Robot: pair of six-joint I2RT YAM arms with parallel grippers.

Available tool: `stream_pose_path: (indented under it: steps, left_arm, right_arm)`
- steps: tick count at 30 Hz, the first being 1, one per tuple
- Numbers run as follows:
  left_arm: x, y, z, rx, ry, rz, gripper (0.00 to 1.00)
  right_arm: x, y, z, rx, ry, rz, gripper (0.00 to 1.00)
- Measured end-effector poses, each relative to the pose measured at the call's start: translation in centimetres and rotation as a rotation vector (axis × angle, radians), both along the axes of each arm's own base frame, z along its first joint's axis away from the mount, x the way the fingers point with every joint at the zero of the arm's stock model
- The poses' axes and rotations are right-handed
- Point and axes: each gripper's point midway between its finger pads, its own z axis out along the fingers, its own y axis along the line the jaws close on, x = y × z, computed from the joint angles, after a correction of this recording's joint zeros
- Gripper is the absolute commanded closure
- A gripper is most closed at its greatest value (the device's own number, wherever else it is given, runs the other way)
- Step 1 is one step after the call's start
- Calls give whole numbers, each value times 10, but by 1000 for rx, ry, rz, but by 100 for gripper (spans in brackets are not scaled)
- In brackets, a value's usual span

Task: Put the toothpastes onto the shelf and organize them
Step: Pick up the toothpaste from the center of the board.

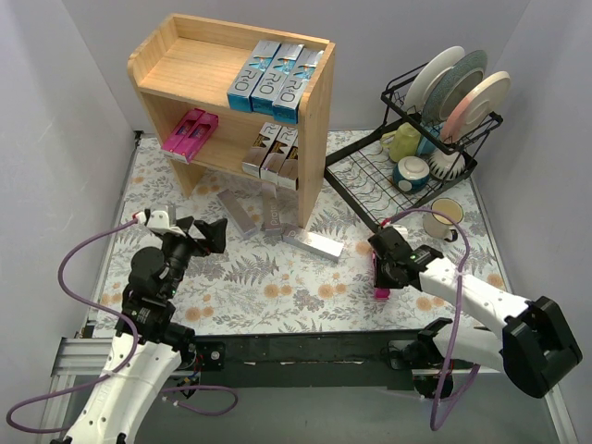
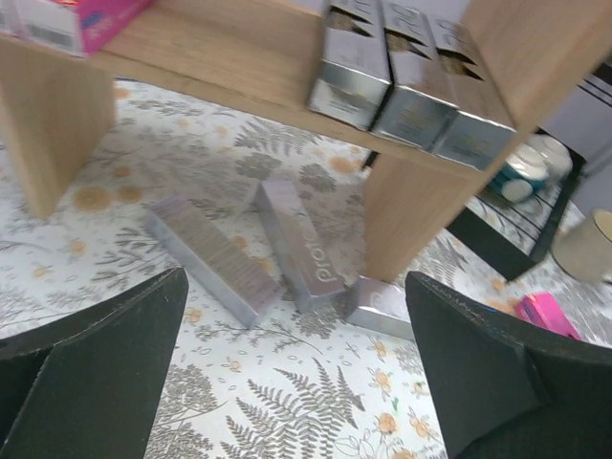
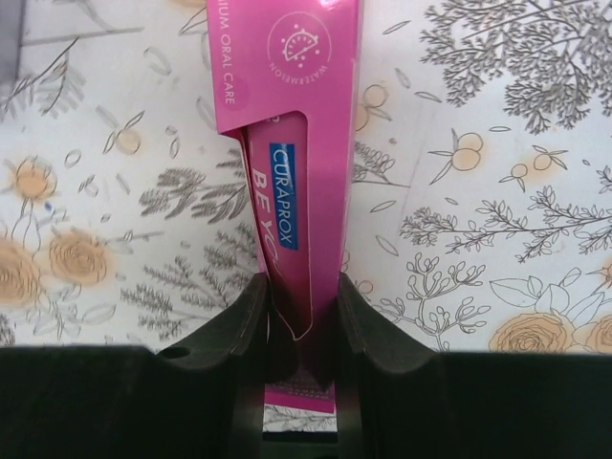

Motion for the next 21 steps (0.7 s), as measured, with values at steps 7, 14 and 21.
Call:
stream_pose_path:
  steps: [7, 14, 21]
  left_arm:
    - [-9, -41, -7, 63, -6, -254, 2]
    - [-27, -86, -19, 129, 32, -570, 2]
    - [-58, -121, -19, 207, 10, -846, 2]
  right_arm:
    - [-13, 16, 28, 39, -19, 279, 78]
    - [-14, 58, 81, 204, -93, 546, 78]
    - [-15, 93, 132, 270, -158, 847, 77]
